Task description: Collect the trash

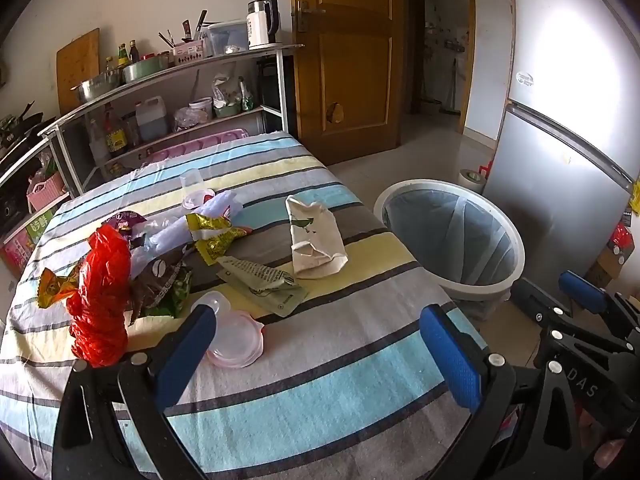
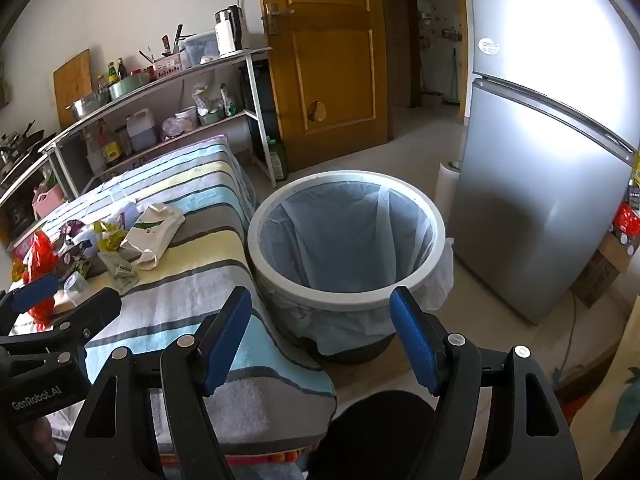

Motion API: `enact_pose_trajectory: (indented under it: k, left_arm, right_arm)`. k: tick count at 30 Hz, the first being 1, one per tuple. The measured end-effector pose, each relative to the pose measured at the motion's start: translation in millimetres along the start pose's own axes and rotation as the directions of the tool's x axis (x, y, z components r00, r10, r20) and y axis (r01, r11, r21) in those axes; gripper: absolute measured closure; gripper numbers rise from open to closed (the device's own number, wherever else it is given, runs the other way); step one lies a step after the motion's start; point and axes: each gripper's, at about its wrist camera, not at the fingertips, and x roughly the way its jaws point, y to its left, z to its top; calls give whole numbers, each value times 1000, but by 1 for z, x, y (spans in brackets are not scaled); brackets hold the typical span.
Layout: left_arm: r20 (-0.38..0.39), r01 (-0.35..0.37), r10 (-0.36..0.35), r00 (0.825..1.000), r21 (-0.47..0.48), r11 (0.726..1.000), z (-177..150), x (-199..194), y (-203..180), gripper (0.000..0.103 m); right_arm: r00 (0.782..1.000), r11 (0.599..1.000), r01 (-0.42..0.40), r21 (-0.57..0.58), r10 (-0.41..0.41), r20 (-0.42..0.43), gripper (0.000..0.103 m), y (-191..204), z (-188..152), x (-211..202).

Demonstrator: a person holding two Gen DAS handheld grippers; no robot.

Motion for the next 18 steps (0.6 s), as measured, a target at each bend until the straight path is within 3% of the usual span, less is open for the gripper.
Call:
enact_pose_trajectory:
  k: [18]
  left_arm:
    - [-1, 2, -2, 1000, -1, 1000, -1, -1, 0, 0]
  right_arm:
    - [1000, 1000, 6, 8, -6, 1, 31, -1, -1, 0]
